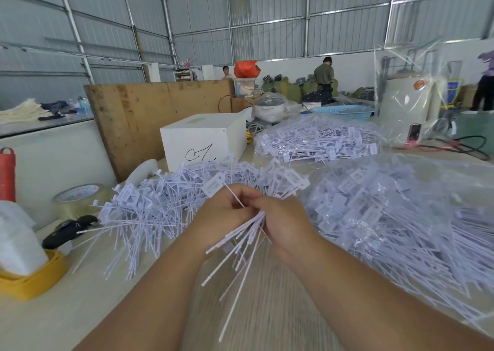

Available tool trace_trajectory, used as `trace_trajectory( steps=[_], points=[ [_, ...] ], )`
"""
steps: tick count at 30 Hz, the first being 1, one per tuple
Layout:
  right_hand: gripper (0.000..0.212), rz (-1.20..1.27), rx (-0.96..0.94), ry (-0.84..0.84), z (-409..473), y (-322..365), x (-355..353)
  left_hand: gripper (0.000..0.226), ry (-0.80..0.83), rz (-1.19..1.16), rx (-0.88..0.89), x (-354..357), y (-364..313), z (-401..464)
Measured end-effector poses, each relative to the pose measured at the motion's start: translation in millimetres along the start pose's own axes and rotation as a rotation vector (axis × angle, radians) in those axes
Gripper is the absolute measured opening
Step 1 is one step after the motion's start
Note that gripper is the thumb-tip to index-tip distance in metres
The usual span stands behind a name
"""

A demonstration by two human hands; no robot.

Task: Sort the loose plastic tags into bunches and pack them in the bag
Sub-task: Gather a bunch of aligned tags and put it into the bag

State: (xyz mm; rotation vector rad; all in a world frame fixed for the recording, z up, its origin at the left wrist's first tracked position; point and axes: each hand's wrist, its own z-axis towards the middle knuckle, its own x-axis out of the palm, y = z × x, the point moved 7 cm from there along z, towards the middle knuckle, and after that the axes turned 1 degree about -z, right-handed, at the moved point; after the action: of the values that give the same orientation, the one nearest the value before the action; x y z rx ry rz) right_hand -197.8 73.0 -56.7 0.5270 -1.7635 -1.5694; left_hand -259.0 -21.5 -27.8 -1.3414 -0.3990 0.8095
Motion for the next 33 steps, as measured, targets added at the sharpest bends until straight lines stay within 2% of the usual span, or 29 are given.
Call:
trace_trajectory(
  steps=[4,7,10,12,15,17,19,21,24,26,30,33],
  points=[
    [0.013,0.024,-0.02,0.002,1,3,-4,0.032,-0.005,0.004,0.014,1,-1,1],
    [0.008,0.055,-0.051,0.003,0,5,-5,0.037,-0.004,-0.114,-0.081,2,5,5],
    [0.012,0.037,-0.075,0.057,-3,8,0,0.024,-0.084,-0.108,-0.188,-2,15,7],
    [0.019,-0.076,-0.149,0.14,-7,15,7,0.027,-0.067,-0.174,-0.223,0,19,6],
    [0.019,-0.39,-0.299,0.258,-19,22,20,0.041,0.11,-0.385,-0.218,14,13,1],
    [0.024,-0.536,-0.346,0.281,-24,22,25,0.042,0.17,-0.38,-0.204,20,8,-3],
    [0.034,-0.615,-0.38,0.27,-27,23,26,0.046,0.148,-0.336,-0.21,20,9,-4],
    [0.035,-0.628,-0.397,0.31,-30,24,29,0.055,0.116,-0.385,-0.264,19,14,-5],
    [0.022,-0.615,-0.372,0.401,-32,22,34,0.031,0.052,-0.518,-0.337,13,20,-2],
    [0.021,-0.607,-0.311,0.442,-31,18,36,0.022,0.007,-0.572,-0.393,10,22,-2],
    [0.032,-0.478,-0.215,0.445,-29,14,39,0.032,-0.053,-0.651,-0.432,4,25,-2],
    [0.016,-0.319,-0.098,0.372,-27,12,31,0.028,-0.092,-0.709,-0.439,3,25,-3]
  ],
)
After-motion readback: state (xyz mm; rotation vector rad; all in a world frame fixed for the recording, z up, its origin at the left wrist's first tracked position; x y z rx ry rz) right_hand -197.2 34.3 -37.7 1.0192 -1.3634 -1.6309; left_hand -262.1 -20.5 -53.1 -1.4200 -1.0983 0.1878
